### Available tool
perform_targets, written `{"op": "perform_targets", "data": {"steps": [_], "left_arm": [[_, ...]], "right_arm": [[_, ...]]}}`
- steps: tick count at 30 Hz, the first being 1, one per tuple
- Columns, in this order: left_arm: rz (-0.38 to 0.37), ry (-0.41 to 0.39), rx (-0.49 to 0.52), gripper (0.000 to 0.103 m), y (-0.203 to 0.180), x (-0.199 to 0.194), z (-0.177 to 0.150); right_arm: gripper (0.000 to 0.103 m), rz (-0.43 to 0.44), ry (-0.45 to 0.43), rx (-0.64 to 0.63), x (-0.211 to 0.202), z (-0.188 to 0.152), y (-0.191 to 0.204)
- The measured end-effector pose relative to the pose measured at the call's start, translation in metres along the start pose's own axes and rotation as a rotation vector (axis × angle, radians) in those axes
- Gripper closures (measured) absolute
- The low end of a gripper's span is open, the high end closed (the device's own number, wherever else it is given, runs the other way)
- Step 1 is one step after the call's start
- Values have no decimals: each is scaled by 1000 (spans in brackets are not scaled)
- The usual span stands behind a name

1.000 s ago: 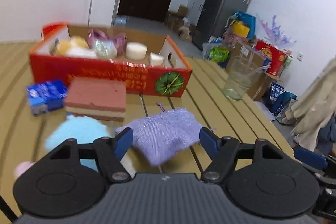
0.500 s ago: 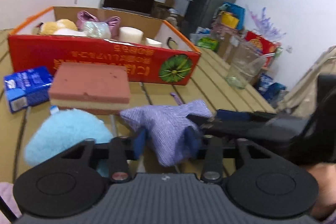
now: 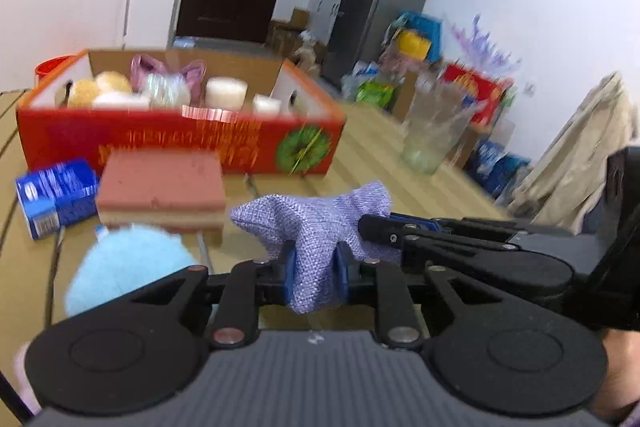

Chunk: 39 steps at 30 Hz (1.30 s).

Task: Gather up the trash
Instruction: 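Carry the lavender cloth into the box and open both tools, then grasp the pink towel with the left tool while the right tool also grips it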

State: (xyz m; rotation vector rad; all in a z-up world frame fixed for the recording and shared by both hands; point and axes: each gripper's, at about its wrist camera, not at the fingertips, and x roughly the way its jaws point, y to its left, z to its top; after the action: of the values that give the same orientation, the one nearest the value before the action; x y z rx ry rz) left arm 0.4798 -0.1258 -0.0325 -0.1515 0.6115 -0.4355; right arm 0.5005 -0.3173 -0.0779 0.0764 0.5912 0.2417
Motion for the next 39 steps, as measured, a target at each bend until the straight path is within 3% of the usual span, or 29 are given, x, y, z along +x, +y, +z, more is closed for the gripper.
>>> {"op": "perform_targets", "data": {"steps": [3, 6, 8, 12, 16, 18, 22, 23, 27, 33, 37, 39], "left_arm": [[-15, -36, 4, 83, 6, -19, 36], [-38, -26, 16, 83, 25, -11, 87], [-31, 5, 1, 83, 42, 14, 119], [19, 78, -22, 82, 76, 74, 152], [85, 174, -27, 71, 109, 116, 146], [77, 146, -32, 56, 122, 109, 140], [79, 102, -18, 53, 133, 80, 145], [99, 95, -8, 53, 133, 72, 147], [143, 69, 15, 50, 127, 29, 153], [209, -25, 36, 37, 116, -71, 154], [250, -82, 50, 34, 100, -128, 150], [275, -134, 55, 25, 90, -155, 139]], "right_arm": [[94, 87, -71, 63, -25, 33, -4], [94, 140, -117, 35, -23, 82, 2], [94, 128, -118, -7, -2, 114, 9], [94, 99, -6, -15, 76, 160, 14], [93, 67, 127, 35, 151, 162, 15], [89, 73, 186, 31, 171, 150, 19], [82, 100, 229, 23, 183, 138, 23], [74, 86, 242, 16, 183, 139, 24], [63, 28, 209, -26, 149, 150, 25], [49, 4, 63, -111, 31, 181, 29], [42, -5, -29, -178, -48, 188, 42], [39, -20, -71, -204, -78, 184, 50]]}}
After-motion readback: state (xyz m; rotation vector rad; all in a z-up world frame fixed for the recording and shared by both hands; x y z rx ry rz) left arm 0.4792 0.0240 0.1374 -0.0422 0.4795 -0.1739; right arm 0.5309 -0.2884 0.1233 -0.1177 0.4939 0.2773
